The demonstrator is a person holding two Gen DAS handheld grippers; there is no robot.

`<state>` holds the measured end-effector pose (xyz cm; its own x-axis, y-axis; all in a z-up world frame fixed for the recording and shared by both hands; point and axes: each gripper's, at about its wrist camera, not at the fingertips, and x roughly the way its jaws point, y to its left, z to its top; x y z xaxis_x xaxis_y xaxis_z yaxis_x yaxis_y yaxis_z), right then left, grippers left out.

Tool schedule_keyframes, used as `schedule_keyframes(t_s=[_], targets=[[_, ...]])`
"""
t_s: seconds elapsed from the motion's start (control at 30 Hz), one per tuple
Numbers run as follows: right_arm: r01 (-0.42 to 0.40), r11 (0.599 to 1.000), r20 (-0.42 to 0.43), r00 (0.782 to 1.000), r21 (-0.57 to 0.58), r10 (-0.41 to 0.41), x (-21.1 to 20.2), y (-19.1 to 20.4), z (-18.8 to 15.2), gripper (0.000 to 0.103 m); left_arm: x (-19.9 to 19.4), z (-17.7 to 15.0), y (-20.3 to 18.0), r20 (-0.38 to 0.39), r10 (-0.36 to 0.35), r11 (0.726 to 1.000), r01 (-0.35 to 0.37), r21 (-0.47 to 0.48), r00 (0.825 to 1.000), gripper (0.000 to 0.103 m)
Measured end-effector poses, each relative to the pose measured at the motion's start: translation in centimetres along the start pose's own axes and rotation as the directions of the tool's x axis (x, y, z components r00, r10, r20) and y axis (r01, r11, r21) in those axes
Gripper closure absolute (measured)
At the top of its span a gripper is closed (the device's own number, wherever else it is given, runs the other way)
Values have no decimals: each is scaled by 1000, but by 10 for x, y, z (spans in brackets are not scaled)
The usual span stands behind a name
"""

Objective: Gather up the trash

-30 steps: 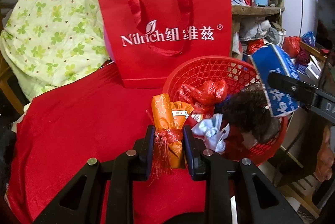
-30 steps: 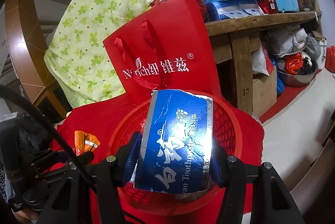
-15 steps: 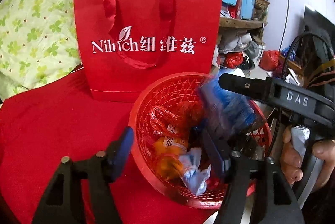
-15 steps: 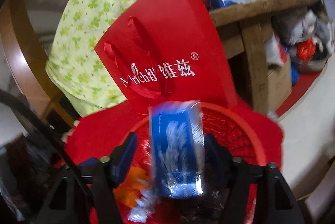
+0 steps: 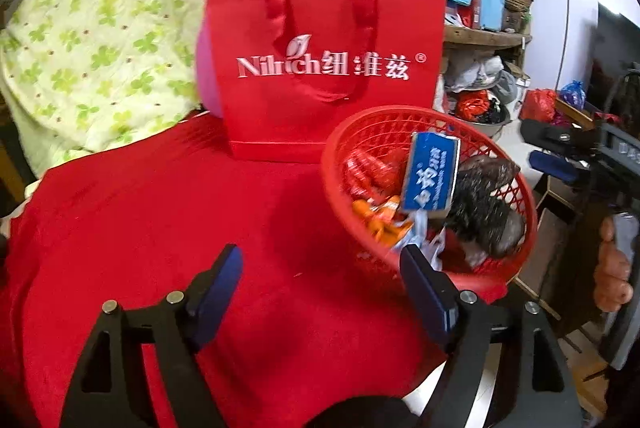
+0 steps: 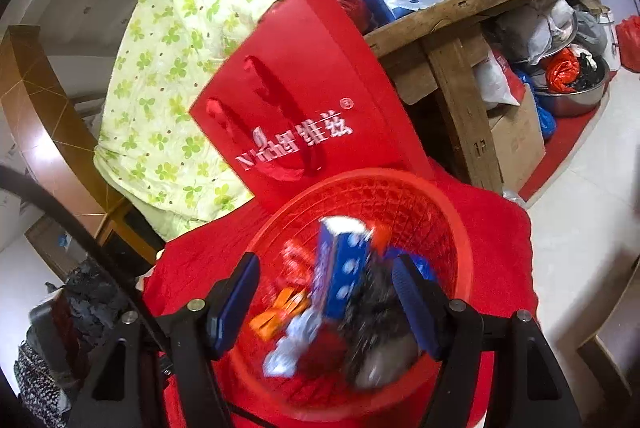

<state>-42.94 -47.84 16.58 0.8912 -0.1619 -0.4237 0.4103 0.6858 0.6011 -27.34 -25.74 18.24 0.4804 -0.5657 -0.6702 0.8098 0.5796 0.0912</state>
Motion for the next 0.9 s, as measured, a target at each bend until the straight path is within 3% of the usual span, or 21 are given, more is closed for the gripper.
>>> schedule_keyframes(t_s=[0.17, 0.4, 0.67, 0.9], targets=[[-10, 996, -34, 999, -90, 7, -16, 36, -31, 31, -24, -34, 24, 4, 47, 999, -47, -15, 999, 20], [-48, 980, -116, 993, -196, 25, -2, 91, -66, 31, -54, -71, 71, -9, 131, 984, -131, -120, 991, 20], [-62, 957, -114, 993, -285, 30, -2, 151, -82, 31, -104, -82, 115, 45, 306, 935, -292, -201, 951, 20], [-56, 923, -78, 997, -381, 28, -21, 199, -94, 31, -138, -90, 127, 76, 378, 906, -352, -236, 923, 20]])
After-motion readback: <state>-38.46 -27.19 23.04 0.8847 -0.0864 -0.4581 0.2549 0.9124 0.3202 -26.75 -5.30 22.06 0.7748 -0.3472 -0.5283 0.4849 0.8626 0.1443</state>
